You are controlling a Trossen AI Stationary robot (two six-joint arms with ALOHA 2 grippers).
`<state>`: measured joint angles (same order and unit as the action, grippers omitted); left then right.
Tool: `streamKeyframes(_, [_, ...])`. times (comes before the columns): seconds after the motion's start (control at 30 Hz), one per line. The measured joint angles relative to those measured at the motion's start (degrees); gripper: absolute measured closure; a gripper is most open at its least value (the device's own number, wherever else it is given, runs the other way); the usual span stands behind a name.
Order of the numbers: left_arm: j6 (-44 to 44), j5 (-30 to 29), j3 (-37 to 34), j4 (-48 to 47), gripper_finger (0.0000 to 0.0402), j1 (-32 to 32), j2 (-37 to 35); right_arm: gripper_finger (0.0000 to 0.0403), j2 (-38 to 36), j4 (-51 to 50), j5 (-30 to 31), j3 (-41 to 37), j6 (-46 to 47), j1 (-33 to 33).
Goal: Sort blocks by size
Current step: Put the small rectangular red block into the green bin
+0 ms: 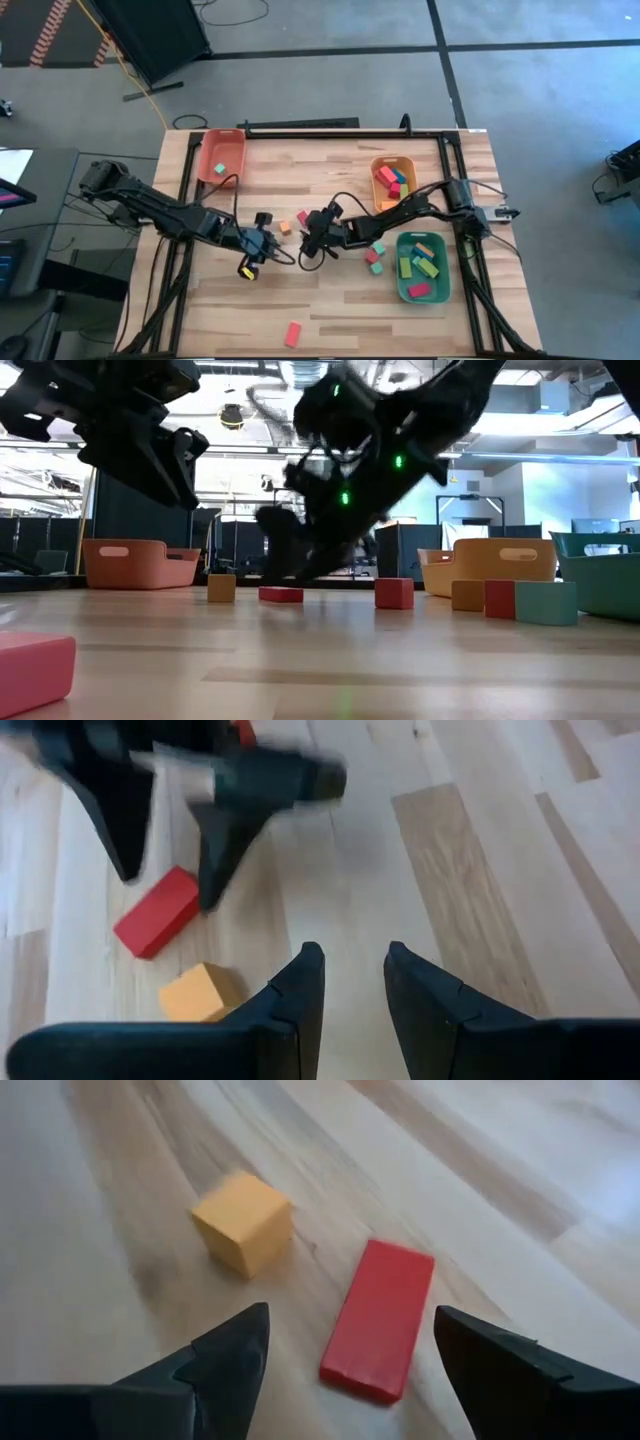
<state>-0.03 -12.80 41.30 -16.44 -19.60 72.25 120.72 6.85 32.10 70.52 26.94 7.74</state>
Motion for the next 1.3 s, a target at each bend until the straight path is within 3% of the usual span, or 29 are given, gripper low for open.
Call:
streamKeyframes(0.47, [-0.21, -0.22, -3.20, 3.20, 0.0301, -0.50, 0.00, 0.0108, 5.05, -2.72, 0.45, 4.23, 0.05, -1.18])
streamKeyframes(0.67, [0.81, -0.11, -3.20, 3.78, 0.0301, -0.65, 0.00, 0.0150, 5.05, -3.59, 0.54, 4.31, 0.11, -1.63])
streamKeyframes(0.97, [1.73, -0.11, -3.20, 3.98, 0.0301, -0.65, 0.00, 0.0244, 4.74, -4.25, -0.18, 4.29, 0.13, -1.73])
streamKeyframes(1.13, [1.73, -0.11, -3.20, 4.01, 0.0301, -0.65, 0.00, 0.0244, 2.70, -7.04, -1.75, 4.15, 0.05, -1.09])
streamKeyframes(1.3, [1.75, -0.11, -3.20, 4.30, 0.0301, -0.65, 0.00, 0.0244, -3.20, -15.98, -2.10, 4.11, 0.94, 0.90])
